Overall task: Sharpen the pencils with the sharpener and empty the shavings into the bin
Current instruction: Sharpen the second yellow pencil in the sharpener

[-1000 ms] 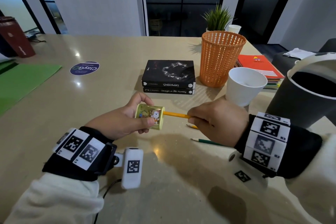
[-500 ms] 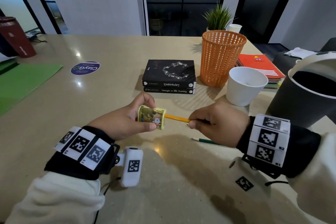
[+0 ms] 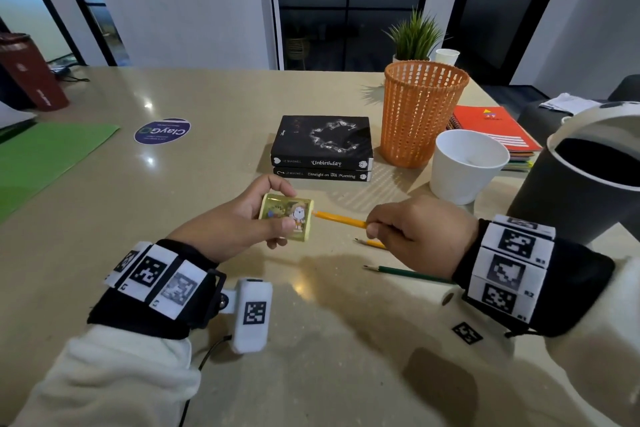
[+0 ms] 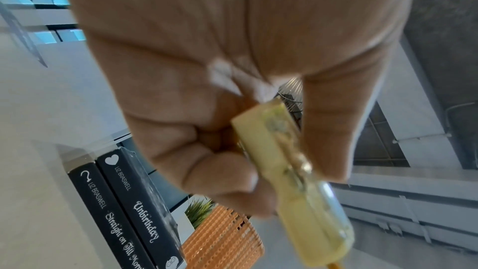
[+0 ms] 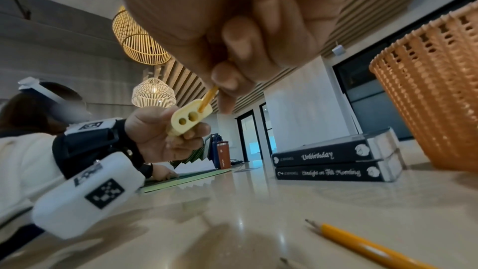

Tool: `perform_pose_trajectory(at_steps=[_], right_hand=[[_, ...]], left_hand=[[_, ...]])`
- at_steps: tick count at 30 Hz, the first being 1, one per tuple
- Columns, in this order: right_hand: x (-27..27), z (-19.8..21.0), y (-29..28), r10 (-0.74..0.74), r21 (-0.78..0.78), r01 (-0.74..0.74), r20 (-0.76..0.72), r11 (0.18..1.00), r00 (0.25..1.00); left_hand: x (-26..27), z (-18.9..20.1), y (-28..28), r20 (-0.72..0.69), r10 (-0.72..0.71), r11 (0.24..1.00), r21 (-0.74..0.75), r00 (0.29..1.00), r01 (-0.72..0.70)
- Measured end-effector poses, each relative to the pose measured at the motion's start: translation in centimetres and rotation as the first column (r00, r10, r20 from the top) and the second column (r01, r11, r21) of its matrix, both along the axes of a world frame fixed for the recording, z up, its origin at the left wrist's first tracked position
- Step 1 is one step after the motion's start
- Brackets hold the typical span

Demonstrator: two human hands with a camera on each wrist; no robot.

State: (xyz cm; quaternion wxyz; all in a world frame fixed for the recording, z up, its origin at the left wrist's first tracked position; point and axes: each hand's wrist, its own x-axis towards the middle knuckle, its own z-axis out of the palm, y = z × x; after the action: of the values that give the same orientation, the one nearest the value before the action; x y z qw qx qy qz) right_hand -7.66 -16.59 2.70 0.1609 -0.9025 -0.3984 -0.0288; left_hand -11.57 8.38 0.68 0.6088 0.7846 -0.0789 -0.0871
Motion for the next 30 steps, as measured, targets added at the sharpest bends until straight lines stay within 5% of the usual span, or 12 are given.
perform_pose_trajectory(at_steps=[12, 18, 30], right_hand=[[1.3, -0.8, -1.2, -0.133, 0.098, 0.12, 0.143, 0.988, 0.981], [1.3, -1.7, -1.4, -0.075, 0.091, 0.055, 0.226, 0.994, 0.971], [0.9, -3.6, -1.4, -0.063, 0.124, 0.029, 0.282, 0.992, 0.957]], left_hand=[[0.9, -0.4, -0.5, -0.092, 0.262, 0.911, -0.306, 0.961, -0.278], [0.6, -0.9, -0.2, -0.177, 0.188, 0.845, -0.473, 0.966, -0.251], [0.9, -1.5, -0.5, -0.265, 0.099, 0.838, -0.498, 0.959, -0.224]])
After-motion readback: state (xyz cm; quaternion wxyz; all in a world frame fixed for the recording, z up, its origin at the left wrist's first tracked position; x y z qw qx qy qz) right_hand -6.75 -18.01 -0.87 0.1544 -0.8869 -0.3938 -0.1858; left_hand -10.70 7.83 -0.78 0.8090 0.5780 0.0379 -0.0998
